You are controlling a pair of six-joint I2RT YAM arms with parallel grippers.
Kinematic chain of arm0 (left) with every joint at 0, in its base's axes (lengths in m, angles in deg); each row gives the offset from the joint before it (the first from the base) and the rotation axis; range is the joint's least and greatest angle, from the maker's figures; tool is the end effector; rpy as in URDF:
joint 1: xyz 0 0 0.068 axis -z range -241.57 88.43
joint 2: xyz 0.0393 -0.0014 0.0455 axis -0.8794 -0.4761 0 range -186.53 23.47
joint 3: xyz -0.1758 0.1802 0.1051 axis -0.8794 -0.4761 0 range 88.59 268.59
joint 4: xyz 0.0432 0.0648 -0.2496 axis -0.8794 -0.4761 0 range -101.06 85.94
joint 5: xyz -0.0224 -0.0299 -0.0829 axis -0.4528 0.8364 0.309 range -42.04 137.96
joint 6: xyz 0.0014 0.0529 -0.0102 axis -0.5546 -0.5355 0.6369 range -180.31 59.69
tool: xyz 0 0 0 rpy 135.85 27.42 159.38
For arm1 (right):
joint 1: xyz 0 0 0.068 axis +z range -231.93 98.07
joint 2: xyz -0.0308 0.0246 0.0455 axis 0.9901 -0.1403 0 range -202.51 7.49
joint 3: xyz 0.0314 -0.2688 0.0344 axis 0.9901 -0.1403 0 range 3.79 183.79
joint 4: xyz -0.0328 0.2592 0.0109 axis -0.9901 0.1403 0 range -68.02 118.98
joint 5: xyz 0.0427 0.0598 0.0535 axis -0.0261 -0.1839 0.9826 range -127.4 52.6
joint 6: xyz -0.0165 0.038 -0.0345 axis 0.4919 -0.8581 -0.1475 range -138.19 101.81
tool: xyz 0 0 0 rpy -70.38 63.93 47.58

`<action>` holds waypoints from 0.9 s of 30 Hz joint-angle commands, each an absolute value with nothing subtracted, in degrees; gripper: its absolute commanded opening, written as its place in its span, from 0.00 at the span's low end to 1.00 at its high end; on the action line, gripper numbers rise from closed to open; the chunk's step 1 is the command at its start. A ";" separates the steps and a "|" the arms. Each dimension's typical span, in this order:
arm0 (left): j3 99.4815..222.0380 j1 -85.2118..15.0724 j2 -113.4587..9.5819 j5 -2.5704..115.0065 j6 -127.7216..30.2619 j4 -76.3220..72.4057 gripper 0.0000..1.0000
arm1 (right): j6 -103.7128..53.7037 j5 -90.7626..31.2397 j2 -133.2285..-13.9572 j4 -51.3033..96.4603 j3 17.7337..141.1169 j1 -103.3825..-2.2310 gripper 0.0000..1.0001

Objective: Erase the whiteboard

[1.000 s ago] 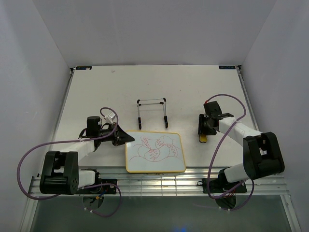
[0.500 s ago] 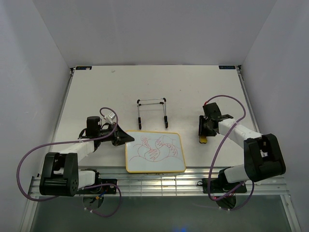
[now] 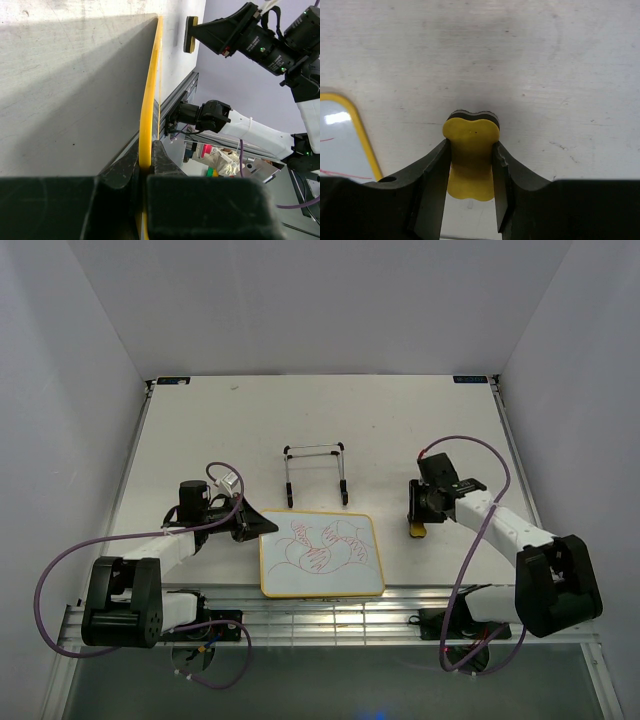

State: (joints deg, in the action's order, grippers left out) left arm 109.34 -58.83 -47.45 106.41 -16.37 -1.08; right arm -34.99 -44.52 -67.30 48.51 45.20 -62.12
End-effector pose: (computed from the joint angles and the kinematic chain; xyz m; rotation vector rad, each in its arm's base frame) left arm 0.1979 -0.0399 0.1453 -0.3494 2.4163 -1.5953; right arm 0.2303 0.0784 0.1889 -0.0250 2.6045 0.0661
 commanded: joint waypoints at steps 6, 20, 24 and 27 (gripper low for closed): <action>110.65 -59.02 -46.23 101.92 -17.16 -3.27 0.00 | -39.72 -34.88 -63.97 47.57 52.30 -48.20 0.29; 110.91 -58.67 -46.85 101.31 -17.95 -3.53 0.00 | -44.47 -31.69 -84.52 38.94 74.77 -17.52 0.29; 110.83 -58.41 -46.41 101.22 -17.86 -3.62 0.00 | -42.72 -31.34 -91.37 41.22 80.95 -14.35 0.29; 110.83 -58.23 -46.49 101.39 -17.95 -3.62 0.00 | -42.36 -31.51 -93.67 41.67 82.28 -13.64 0.29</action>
